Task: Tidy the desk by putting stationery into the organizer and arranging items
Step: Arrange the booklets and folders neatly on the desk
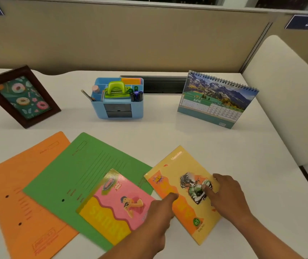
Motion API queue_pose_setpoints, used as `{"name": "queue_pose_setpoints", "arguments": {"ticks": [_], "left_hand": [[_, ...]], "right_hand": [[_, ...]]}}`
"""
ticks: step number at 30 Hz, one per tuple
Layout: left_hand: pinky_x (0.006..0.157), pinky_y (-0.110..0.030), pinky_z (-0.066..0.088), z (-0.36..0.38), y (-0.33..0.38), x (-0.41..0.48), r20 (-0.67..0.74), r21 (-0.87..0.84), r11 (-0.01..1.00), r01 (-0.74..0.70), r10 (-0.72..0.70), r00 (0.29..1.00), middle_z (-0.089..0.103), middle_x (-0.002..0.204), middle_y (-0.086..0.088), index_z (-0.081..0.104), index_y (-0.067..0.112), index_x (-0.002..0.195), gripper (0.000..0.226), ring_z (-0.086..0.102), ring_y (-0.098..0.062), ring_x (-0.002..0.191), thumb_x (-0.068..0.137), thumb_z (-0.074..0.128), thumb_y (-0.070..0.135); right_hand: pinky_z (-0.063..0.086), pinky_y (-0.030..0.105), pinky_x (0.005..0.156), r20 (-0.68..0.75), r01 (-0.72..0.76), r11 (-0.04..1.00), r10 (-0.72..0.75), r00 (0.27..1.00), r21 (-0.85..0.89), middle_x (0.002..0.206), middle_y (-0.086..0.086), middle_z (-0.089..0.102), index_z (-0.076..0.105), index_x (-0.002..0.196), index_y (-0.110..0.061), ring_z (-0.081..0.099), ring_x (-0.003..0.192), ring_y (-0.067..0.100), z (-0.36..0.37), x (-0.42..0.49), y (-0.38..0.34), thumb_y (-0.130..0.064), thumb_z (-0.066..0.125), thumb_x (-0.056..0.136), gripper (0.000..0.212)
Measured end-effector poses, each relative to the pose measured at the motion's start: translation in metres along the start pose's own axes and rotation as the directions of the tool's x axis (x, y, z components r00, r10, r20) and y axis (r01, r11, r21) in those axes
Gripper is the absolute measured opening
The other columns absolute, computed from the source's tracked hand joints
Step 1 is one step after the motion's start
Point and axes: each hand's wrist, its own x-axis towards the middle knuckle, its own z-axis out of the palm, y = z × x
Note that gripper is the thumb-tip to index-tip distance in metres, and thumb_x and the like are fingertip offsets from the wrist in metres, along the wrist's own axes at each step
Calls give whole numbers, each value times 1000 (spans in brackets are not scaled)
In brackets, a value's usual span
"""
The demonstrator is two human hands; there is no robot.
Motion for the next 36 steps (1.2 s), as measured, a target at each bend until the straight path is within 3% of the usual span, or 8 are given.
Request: {"name": "queue_pose_setpoints", "arguments": {"ticks": [4,6,10,15,21,27,32,36], "left_hand": [[64,-32,37,11,-1,5,-40,-9,997,-78,78,996,55,76,-3,56,10,92,23,50,-22,69,88,63,31],[70,-34,50,19,-2,3,-10,-21,985,-173,173,985,68,88,1,61,17,101,9,64,-20,79,95,58,23],[86,-46,56,29,4,-7,75,-32,943,-331,332,940,73,107,3,63,30,111,16,70,-22,96,97,57,25],[75,-34,58,39,27,-12,157,-3,901,-435,430,889,75,100,3,63,25,111,17,72,-19,91,94,60,23],[79,-41,59,58,60,9,89,138,864,-483,475,875,75,99,-3,65,16,104,12,73,-21,87,93,63,18],[80,-41,59,71,82,46,-7,325,806,-495,525,851,74,88,-4,69,24,79,20,71,-21,82,88,65,6],[78,-40,58,79,87,66,-76,458,759,-463,552,830,71,79,3,65,31,69,25,71,-21,80,83,72,12],[74,-34,57,81,89,74,-126,525,730,-438,576,808,68,75,5,62,27,65,23,67,-15,74,77,80,17]], "right_hand": [[41,36,94,39,35,999,-36,999,19,113,1,62,48,136,-22,47,118,23,-3,-1,6,-59,55,86,63],[43,36,92,71,50,994,-58,996,101,109,-3,59,49,135,-23,54,110,21,-5,-3,9,-60,55,86,62],[47,29,77,108,27,954,-62,992,298,96,-8,59,52,129,-26,65,82,9,-14,-4,19,-57,53,89,51],[56,39,79,138,-159,622,82,987,766,95,1,76,67,106,-24,72,82,20,-55,0,13,-25,52,99,16],[56,39,76,72,-132,432,154,986,892,90,4,76,67,102,-19,72,79,24,-84,20,20,-11,52,98,18],[56,42,81,73,-185,484,241,968,856,98,5,73,68,98,-21,69,86,24,-69,54,33,-10,56,95,16],[56,45,83,29,-168,584,241,970,794,91,3,74,71,85,-26,70,86,25,-58,70,43,-9,60,92,21],[55,45,85,-4,-168,677,245,970,717,89,-3,75,74,91,-28,70,85,20,-49,80,54,-14,63,89,18]]}}
